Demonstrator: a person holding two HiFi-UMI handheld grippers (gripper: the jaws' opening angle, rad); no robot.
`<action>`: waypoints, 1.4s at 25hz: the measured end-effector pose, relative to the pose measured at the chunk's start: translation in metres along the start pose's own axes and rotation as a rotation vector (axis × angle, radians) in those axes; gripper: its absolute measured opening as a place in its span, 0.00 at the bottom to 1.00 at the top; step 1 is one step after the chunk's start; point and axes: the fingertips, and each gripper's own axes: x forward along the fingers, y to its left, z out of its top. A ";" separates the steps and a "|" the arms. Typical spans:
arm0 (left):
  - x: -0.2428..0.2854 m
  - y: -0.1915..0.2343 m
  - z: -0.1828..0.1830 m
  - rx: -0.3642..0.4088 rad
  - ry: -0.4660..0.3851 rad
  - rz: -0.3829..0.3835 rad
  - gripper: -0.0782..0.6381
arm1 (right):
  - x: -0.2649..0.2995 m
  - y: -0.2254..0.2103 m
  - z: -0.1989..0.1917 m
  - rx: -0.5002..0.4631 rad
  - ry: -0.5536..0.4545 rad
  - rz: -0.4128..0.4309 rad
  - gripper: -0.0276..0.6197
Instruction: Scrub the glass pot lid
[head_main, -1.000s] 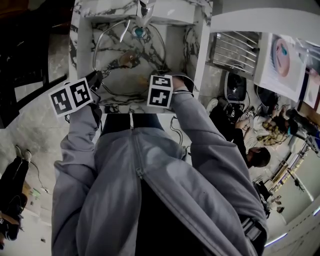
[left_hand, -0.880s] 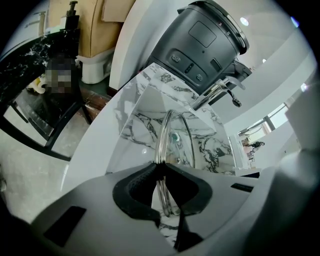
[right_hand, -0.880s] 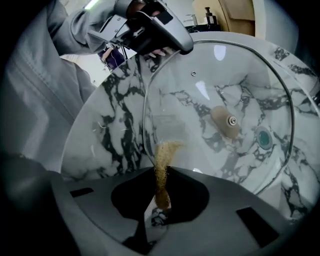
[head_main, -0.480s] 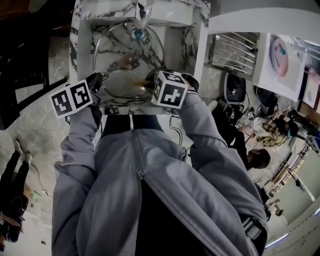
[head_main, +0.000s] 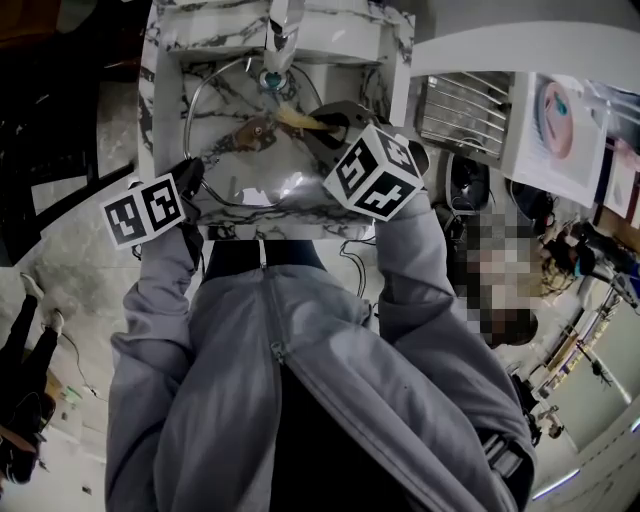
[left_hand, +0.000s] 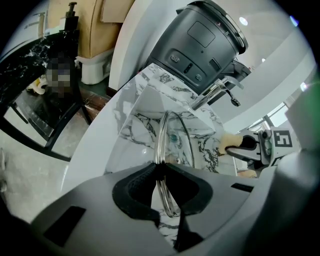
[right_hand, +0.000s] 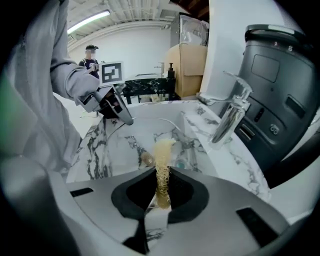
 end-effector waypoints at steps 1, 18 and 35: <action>0.000 0.000 0.000 0.000 0.000 0.002 0.21 | -0.001 -0.009 0.001 0.008 -0.010 -0.034 0.13; -0.014 -0.032 0.006 0.073 -0.065 0.050 0.21 | 0.029 -0.050 0.001 -0.090 0.030 -0.289 0.13; -0.020 -0.065 0.010 0.085 -0.106 0.086 0.21 | 0.014 -0.159 -0.017 -0.321 0.138 -0.710 0.13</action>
